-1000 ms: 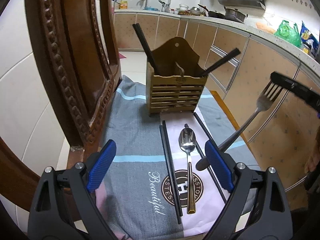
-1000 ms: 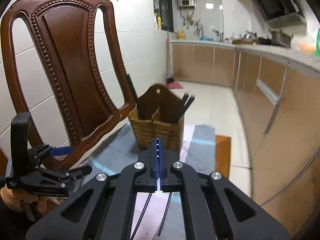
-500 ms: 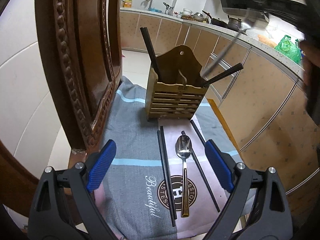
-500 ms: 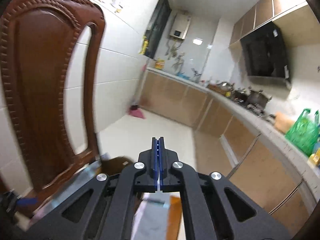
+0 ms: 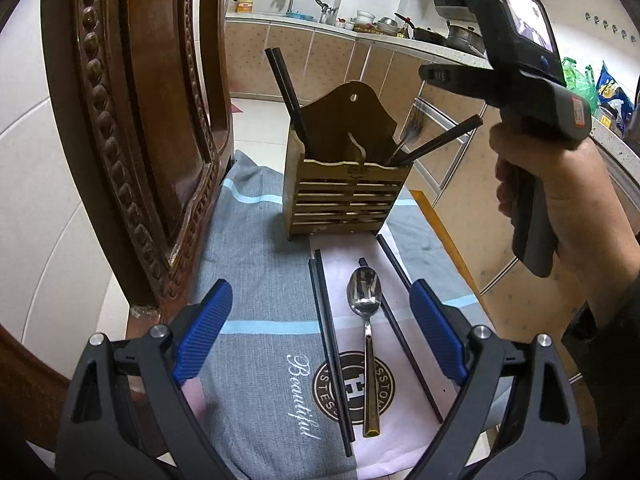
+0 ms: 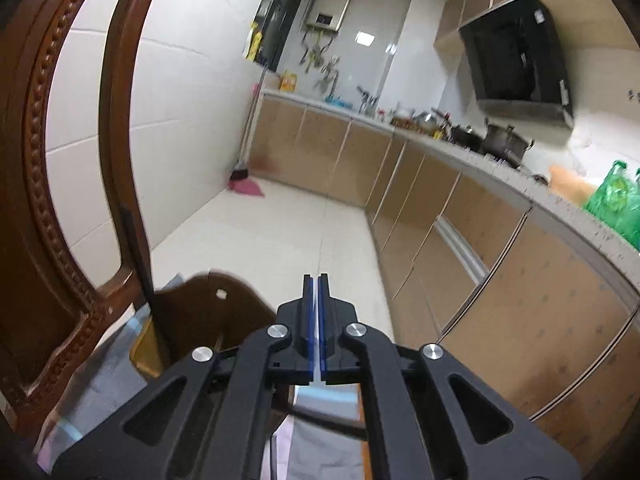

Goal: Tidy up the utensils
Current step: 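Lower the left tool onto the steel spoon and close on it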

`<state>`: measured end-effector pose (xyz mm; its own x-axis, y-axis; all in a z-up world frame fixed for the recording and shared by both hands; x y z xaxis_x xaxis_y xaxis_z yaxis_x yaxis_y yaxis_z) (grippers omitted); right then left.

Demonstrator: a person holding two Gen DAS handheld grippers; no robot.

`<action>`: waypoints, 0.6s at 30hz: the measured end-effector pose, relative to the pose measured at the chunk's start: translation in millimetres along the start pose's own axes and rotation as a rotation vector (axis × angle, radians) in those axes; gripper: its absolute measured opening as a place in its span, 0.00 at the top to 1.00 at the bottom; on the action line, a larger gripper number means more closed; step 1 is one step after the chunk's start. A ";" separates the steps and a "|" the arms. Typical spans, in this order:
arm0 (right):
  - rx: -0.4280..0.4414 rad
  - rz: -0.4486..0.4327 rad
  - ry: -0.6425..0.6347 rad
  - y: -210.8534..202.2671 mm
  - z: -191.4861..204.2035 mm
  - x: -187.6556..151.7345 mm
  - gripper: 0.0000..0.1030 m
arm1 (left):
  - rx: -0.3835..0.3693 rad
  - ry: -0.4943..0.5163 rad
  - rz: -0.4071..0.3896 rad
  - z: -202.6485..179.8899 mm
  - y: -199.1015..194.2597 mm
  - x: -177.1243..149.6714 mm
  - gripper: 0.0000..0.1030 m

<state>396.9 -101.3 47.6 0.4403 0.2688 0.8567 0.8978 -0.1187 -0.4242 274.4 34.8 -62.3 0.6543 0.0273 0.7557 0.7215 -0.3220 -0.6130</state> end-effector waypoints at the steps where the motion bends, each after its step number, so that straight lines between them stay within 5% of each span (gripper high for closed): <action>1: 0.009 0.004 -0.001 -2.7 -0.4 -1.3 0.76 | -0.002 -0.001 0.001 0.0 0.4 0.0 0.14; 3: 0.008 -0.015 0.007 -17.6 -7.1 0.2 0.46 | -0.005 -0.004 0.001 0.2 0.8 -0.3 0.14; 8: 0.113 -0.185 0.181 -113.2 -43.4 -19.1 0.05 | -0.006 0.030 0.001 -4.1 3.4 -3.6 0.14; 13: 0.208 -0.245 0.319 -178.3 -71.9 -102.4 0.03 | -0.039 0.106 0.040 -20.5 23.4 -17.8 0.32; 18: 0.260 -0.096 0.384 -158.8 -82.9 -149.3 0.03 | -0.105 0.239 0.080 -43.3 56.7 -29.5 0.35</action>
<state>189.6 -201.8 11.4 0.3723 -0.1115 0.9214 0.9232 0.1461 -0.3553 286.3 -25.2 -109.4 0.6275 -0.2226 0.7461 0.6336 -0.4111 -0.6554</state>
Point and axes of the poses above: each gripper's, at about its wrist camera, not at the fingertips, and y roughly the way its jaws point, z to its left, x to its top, the point moved 6 cm from there along y, roughly the way its jaws point, and after that the axes turned 2 degrees about -z, right-handed, at the moved point
